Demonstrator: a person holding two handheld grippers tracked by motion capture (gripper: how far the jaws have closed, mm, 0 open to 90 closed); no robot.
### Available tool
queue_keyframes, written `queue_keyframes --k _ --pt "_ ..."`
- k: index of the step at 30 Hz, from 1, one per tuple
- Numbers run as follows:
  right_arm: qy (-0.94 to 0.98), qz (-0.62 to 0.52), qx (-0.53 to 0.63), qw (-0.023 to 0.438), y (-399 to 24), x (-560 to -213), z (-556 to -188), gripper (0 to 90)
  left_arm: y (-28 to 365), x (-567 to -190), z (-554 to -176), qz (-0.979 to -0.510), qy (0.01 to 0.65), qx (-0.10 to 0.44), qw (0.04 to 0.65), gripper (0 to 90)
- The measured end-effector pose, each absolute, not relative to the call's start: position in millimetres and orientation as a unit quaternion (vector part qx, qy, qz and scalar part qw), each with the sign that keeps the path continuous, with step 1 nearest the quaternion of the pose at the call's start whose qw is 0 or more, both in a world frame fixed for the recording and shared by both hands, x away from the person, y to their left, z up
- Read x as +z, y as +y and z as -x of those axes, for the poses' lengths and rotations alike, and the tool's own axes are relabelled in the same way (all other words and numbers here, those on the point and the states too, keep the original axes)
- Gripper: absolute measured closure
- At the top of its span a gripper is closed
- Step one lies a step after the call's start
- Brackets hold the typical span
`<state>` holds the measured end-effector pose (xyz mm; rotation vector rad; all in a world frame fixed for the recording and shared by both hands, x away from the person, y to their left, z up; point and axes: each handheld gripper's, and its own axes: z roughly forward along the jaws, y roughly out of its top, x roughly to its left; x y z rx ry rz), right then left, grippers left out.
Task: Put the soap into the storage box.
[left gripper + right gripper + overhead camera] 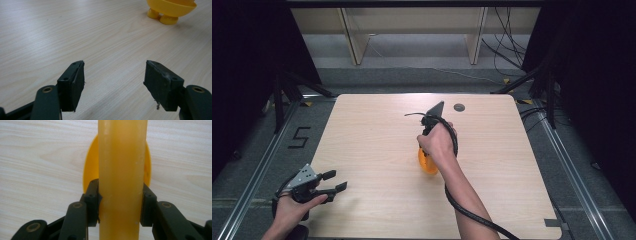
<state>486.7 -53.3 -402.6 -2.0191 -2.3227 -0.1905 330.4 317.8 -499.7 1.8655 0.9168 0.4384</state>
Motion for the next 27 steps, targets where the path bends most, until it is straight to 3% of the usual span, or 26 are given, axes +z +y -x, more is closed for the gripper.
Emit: queue_keyframes --k 27 --pt "-0.742 0.667 -0.063 0.028 -48.8 -407.0 -486.6 61.1 318.2 -499.5 -330.3 -0.769 0.374 0.181 0.485 31.8"
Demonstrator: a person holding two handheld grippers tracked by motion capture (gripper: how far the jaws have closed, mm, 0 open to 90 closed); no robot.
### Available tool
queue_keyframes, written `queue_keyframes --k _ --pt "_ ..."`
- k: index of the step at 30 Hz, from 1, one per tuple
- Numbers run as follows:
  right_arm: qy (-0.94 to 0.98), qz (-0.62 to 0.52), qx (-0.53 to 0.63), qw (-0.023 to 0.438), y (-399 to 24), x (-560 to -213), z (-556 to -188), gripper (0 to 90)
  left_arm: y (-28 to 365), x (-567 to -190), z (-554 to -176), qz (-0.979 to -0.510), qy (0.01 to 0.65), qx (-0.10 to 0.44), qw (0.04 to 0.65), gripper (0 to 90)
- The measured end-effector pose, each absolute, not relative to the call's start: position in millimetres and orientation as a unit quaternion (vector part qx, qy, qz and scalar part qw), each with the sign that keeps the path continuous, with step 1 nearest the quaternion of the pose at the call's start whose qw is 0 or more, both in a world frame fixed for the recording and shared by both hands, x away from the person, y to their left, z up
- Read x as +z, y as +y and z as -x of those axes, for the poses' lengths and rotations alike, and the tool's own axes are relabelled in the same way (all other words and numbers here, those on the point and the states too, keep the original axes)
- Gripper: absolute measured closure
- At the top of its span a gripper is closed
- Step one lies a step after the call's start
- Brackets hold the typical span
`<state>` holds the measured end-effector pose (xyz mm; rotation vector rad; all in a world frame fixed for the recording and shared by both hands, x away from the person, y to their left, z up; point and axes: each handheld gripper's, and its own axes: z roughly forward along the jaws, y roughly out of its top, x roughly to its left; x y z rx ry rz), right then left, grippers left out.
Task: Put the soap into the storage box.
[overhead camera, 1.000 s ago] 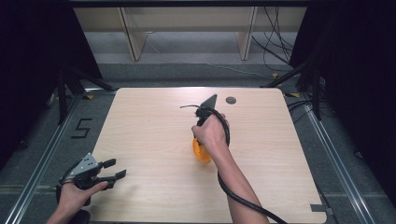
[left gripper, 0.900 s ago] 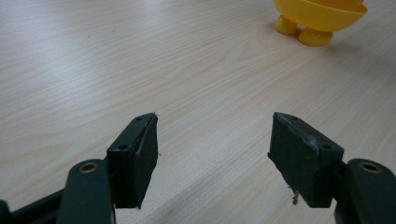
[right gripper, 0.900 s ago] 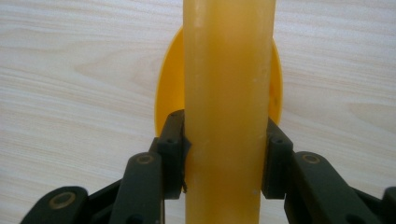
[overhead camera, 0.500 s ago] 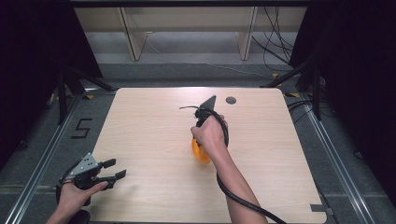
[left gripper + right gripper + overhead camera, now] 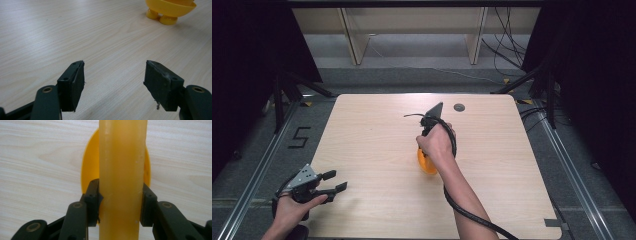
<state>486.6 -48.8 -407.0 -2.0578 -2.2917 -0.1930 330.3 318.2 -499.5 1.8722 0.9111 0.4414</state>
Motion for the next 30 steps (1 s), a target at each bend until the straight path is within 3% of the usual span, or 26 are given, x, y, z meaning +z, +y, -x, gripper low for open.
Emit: queue_keyframes --k 10,17,30 --pt "-0.749 0.659 -0.058 0.023 -47.5 -405.7 -486.9 59.9 318.1 -499.6 -330.4 -0.770 0.373 0.181 0.485 31.8" --pt "-0.759 0.648 -0.054 0.008 -48.6 -407.6 -486.5 50.4 318.1 -499.4 -330.2 -0.770 0.374 0.181 0.485 31.8" --pt "-0.760 0.647 -0.063 0.009 -48.4 -401.1 -483.7 43.1 318.2 -499.5 -330.2 -0.769 0.374 0.181 0.485 31.8"
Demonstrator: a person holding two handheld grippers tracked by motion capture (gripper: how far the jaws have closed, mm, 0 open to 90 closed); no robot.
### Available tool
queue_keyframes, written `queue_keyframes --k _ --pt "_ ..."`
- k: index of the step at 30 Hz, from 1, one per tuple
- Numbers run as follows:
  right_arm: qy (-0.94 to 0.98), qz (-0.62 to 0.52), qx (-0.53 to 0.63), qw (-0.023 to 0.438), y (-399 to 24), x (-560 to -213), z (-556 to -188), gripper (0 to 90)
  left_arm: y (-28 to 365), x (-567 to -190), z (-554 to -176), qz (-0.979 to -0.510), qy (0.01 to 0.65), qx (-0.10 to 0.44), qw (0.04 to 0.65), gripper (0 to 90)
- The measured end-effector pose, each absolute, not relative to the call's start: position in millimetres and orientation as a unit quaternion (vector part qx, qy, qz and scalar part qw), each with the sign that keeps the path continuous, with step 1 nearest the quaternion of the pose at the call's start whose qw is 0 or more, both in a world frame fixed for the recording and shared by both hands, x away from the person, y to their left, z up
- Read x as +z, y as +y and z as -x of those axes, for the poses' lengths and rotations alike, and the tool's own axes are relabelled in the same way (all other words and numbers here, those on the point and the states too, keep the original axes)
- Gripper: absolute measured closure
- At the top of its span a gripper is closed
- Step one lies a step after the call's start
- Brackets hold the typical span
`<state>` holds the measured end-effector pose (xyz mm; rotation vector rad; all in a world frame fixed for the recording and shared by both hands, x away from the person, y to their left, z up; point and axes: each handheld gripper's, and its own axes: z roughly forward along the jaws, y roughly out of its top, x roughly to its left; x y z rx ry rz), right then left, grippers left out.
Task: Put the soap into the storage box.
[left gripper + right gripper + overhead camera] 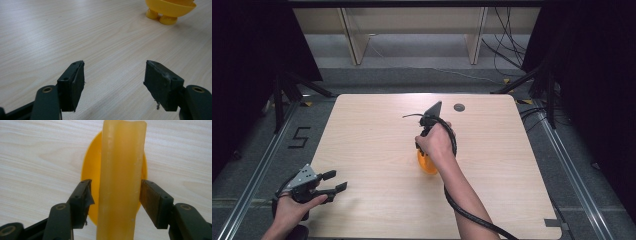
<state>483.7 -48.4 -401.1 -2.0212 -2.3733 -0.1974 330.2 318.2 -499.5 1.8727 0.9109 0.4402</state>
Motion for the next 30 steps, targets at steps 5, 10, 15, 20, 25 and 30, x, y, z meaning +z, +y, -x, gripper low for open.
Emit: queue_keyframes --k 5,10,15,20,25,30 --pt "-0.761 0.645 -0.068 0.008 -49.8 -398.6 -482.2 41.7 318.3 -499.5 -330.3 -0.769 0.374 0.181 0.485 31.8" --pt "-0.765 0.639 -0.076 0.011 -52.7 -393.1 -478.0 41.2 318.4 -499.5 -330.2 -0.769 0.375 0.181 0.486 31.8" --pt "-0.776 0.624 -0.089 0.009 -56.6 -390.6 -473.3 40.8 318.2 -499.5 -330.1 -0.769 0.375 0.181 0.485 31.8" --pt "-0.775 0.625 -0.093 0.013 -60.1 -384.1 -465.6 40.3 318.4 -499.6 -330.2 -0.769 0.375 0.181 0.485 31.7" --pt "-0.779 0.616 -0.112 0.026 -65.0 -376.9 -455.3 40.0 318.3 -499.5 -330.1 -0.769 0.375 0.181 0.485 31.8" --pt "-0.790 0.601 -0.117 0.020 -73.7 -371.6 -443.9 40.0 318.4 -499.6 -330.2 -0.769 0.376 0.181 0.485 31.7"
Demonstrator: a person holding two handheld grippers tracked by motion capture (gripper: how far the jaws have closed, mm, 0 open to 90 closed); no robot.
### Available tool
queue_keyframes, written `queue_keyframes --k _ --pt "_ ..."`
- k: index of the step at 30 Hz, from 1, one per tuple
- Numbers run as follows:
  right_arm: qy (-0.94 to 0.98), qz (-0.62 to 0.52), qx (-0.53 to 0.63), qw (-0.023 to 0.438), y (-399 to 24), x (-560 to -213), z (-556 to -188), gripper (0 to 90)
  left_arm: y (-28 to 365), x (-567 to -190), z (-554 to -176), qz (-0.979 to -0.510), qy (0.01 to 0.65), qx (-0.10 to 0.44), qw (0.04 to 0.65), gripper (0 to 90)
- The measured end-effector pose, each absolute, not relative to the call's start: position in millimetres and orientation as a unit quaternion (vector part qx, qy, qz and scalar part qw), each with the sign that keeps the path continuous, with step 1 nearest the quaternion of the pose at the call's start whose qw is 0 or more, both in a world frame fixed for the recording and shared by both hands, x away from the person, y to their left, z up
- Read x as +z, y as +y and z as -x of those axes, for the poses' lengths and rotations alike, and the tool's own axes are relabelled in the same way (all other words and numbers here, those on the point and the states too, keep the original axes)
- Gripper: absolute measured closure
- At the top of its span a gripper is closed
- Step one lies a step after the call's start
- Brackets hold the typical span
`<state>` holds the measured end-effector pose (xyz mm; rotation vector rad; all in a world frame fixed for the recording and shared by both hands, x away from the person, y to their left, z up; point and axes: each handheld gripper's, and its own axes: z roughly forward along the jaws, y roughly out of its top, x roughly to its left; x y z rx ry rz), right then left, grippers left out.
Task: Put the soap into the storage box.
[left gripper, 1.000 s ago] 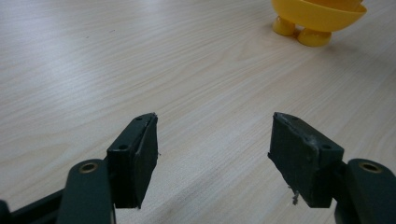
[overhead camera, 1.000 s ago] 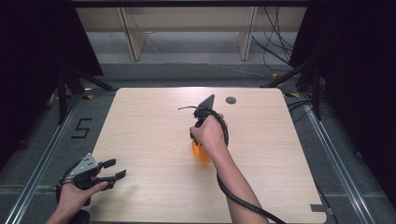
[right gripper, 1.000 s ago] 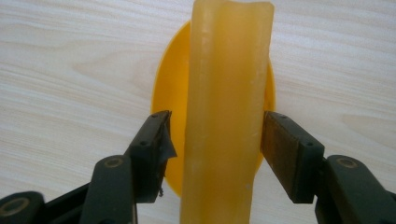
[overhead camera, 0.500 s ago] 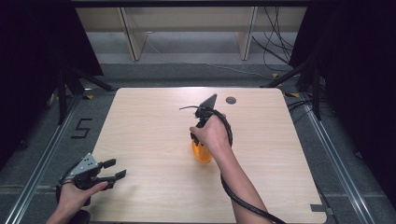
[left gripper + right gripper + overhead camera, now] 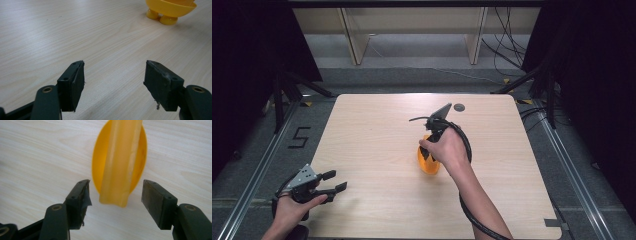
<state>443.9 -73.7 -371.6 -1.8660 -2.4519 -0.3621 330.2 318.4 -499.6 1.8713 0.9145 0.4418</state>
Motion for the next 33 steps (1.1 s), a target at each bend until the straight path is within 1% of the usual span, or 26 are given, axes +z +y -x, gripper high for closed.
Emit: queue_keyframes --k 1,2,4,7,13,16,22,27,28,33 --pt "-0.783 0.611 -0.119 0.021 -74.5 -371.4 -441.8 40.0 318.4 -500.0 -330.5 -0.769 0.374 0.181 0.487 31.8" --pt "-0.788 0.599 -0.133 0.036 -79.2 -371.8 -440.3 40.0 318.3 -499.9 -330.5 -0.768 0.374 0.181 0.487 31.8" --pt "-0.794 0.593 -0.134 0.016 -83.3 -370.0 -435.5 40.0 318.2 -499.7 -330.3 -0.769 0.376 0.182 0.484 31.8" --pt "-0.797 0.588 -0.140 0.008 -93.4 -366.6 -424.8 40.1 318.3 -499.6 -330.3 -0.769 0.376 0.183 0.484 31.8" --pt "-0.798 0.582 -0.157 0.010 -105.4 -365.7 -413.5 41.1 318.3 -500.0 -330.6 -0.769 0.375 0.182 0.485 31.8" --pt "-0.798 0.581 -0.160 0.004 -113.2 -366.8 -407.9 41.5 318.6 -499.9 -330.8 -0.769 0.374 0.183 0.486 31.8" --pt "-0.790 0.588 -0.175 -0.002 -136.2 -372.8 -393.2 43.7 318.4 -500.1 -330.8 -0.768 0.376 0.182 0.485 31.8" --pt "-0.785 0.591 -0.184 -0.011 -162.6 -387.9 -380.6 46.8 318.3 -500.3 -330.9 -0.768 0.375 0.182 0.486 31.7" --pt "-0.789 0.584 -0.193 -0.017 -168.1 -393.0 -378.6 48.8 318.3 -500.4 -331.1 -0.768 0.375 0.181 0.486 31.8" --pt "-0.790 0.587 -0.176 -0.011 -190.2 -419.1 -365.5 56.6 317.9 -500.5 -330.8 -0.766 0.379 0.180 0.488 31.7"
